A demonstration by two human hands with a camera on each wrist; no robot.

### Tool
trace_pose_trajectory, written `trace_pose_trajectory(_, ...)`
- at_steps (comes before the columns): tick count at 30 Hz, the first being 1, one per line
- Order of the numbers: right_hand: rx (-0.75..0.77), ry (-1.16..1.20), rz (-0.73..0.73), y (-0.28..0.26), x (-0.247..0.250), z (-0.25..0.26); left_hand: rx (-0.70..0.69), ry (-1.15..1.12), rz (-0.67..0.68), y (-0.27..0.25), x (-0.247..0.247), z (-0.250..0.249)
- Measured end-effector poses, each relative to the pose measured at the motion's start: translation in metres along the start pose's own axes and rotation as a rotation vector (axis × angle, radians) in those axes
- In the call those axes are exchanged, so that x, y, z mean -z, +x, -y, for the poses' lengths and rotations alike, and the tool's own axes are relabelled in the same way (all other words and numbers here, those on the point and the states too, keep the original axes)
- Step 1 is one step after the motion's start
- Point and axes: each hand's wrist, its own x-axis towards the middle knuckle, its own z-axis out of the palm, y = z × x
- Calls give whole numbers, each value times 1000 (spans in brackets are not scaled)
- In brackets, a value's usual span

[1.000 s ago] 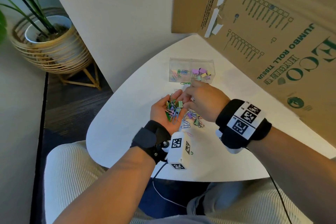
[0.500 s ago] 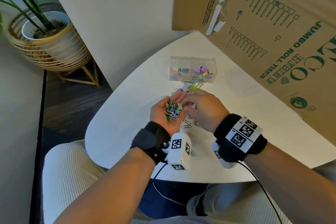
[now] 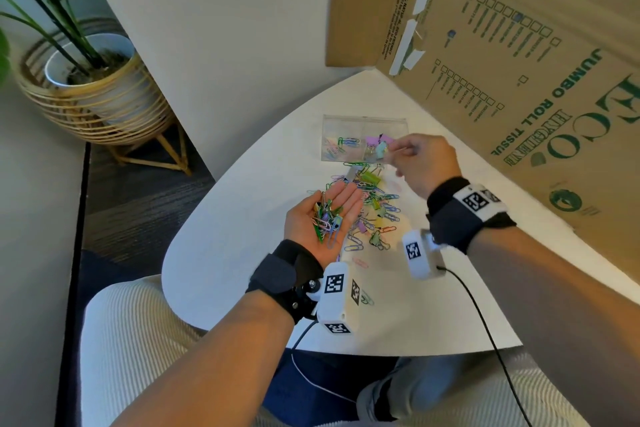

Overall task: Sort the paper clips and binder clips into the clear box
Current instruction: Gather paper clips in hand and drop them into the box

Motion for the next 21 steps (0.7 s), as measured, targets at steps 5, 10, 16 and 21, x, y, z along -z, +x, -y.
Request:
trace_pose_trajectory(5,-82,-71,-33,46,7,9,5,27,-6,-1,-1,3)
trace_pose_trajectory(10,134,-289,107,24,2,23,-6,4,-24,-2,2,0)
trace_pose_trajectory(16,275,-390,626,-37,-7,29,-12,74,-55,3,3,4)
trace_pose_trajectory(21,318,-499,614,-49,-12,20,-11,84,-48,1,-2,7)
